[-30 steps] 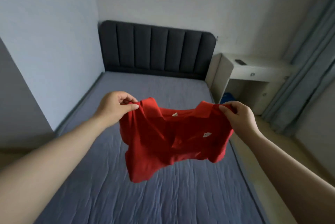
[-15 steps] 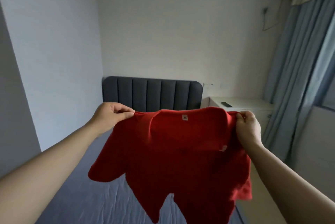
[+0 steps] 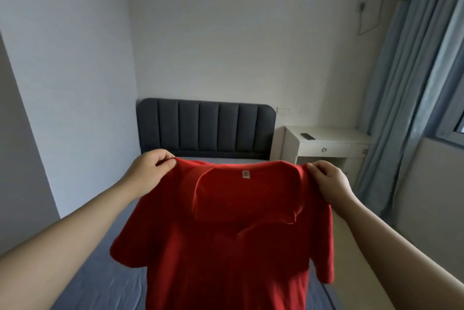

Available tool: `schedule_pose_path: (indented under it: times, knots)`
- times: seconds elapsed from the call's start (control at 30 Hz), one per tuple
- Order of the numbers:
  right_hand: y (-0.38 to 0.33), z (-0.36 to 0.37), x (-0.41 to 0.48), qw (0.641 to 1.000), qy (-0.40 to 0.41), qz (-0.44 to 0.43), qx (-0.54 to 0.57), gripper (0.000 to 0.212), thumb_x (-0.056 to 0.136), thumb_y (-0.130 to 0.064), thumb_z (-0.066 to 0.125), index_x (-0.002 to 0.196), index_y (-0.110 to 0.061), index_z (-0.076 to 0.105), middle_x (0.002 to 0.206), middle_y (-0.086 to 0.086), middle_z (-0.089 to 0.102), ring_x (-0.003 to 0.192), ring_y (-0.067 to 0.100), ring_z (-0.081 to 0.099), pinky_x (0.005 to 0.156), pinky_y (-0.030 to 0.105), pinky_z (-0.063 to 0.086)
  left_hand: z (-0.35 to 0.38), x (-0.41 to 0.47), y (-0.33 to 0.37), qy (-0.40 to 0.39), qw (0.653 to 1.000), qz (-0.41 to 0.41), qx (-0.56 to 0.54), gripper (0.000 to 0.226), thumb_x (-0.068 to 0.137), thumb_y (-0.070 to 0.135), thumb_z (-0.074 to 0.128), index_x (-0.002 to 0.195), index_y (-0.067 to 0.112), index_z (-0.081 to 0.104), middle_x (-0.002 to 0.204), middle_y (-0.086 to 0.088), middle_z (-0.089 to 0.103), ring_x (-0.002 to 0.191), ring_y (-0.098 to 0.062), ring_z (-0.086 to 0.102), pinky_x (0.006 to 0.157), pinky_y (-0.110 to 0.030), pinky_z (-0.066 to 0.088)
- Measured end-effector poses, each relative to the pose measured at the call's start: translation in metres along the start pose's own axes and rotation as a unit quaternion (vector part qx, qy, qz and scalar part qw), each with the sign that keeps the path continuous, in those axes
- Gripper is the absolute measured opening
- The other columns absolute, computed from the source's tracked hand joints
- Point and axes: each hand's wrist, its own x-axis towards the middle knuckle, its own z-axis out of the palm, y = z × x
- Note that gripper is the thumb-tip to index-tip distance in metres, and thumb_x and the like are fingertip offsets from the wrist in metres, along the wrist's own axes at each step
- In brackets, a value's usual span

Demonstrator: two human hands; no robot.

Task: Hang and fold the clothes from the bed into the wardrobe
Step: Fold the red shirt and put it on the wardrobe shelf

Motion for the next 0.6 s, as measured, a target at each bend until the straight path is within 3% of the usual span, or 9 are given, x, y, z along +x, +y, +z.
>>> schedule_pose_path:
  times: [0.13, 0.23, 0.4, 0.5, 0.6]
  knots:
    - [0.015, 0.023, -0.011, 1.0, 0.003, 0.005, -0.005, 0.019, 0.095, -0.03, 0.056, 0.078, -0.023, 0.063, 0.071, -0.003, 0.061, 0.063, 0.007, 0.052, 0.057, 0.024, 0.037, 0.019, -0.023, -0.005, 0.016, 0.999, -0.039, 0.028, 0.016, 0.097, 0.016, 0.048, 0.086, 0.012, 0.059, 0.083, -0.012, 0.064, 0.072, -0.017, 0.054, 0.066, -0.027, 0.04]
    - [0.014, 0.03, -0.025, 1.0, -0.004, -0.004, -0.01, 0.016, 0.094, -0.031, 0.056, 0.082, -0.023, 0.063, 0.077, -0.004, 0.063, 0.069, 0.006, 0.054, 0.059, 0.023, 0.038, 0.015, -0.044, -0.007, 0.026, 0.998, -0.041, 0.042, 0.014, 0.093, 0.018, 0.056, 0.086, 0.006, 0.061, 0.082, -0.013, 0.066, 0.077, -0.022, 0.059, 0.071, -0.032, 0.043]
    - [0.001, 0.023, -0.065, 0.999, -0.021, -0.032, -0.022, 0.016, 0.093, -0.031, 0.058, 0.079, -0.026, 0.064, 0.073, -0.007, 0.063, 0.065, 0.007, 0.056, 0.056, 0.022, 0.039, -0.005, -0.083, -0.009, 0.052, 0.998, -0.032, 0.002, 0.008, 0.086, 0.015, 0.068, 0.082, 0.007, 0.07, 0.079, -0.005, 0.071, 0.072, -0.009, 0.061, 0.062, -0.007, 0.04]
    - [-0.011, 0.019, -0.092, 0.999, -0.003, -0.042, -0.022, 0.017, 0.092, -0.029, 0.06, 0.078, -0.021, 0.065, 0.069, 0.0, 0.064, 0.063, 0.014, 0.057, 0.059, 0.028, 0.046, -0.023, -0.1, -0.011, 0.059, 0.998, -0.014, -0.03, 0.008, 0.086, 0.017, 0.068, 0.083, 0.011, 0.072, 0.081, 0.0, 0.071, 0.075, -0.006, 0.062, 0.064, -0.005, 0.041]
    - [-0.024, 0.021, -0.123, 0.999, 0.011, -0.042, -0.027, 0.018, 0.092, -0.027, 0.061, 0.077, -0.02, 0.064, 0.066, 0.001, 0.062, 0.06, 0.013, 0.054, 0.057, 0.027, 0.044, -0.041, -0.118, -0.012, 0.055, 0.998, 0.002, -0.032, 0.009, 0.088, 0.019, 0.066, 0.083, 0.014, 0.072, 0.081, 0.003, 0.071, 0.076, -0.005, 0.062, 0.065, -0.004, 0.041]
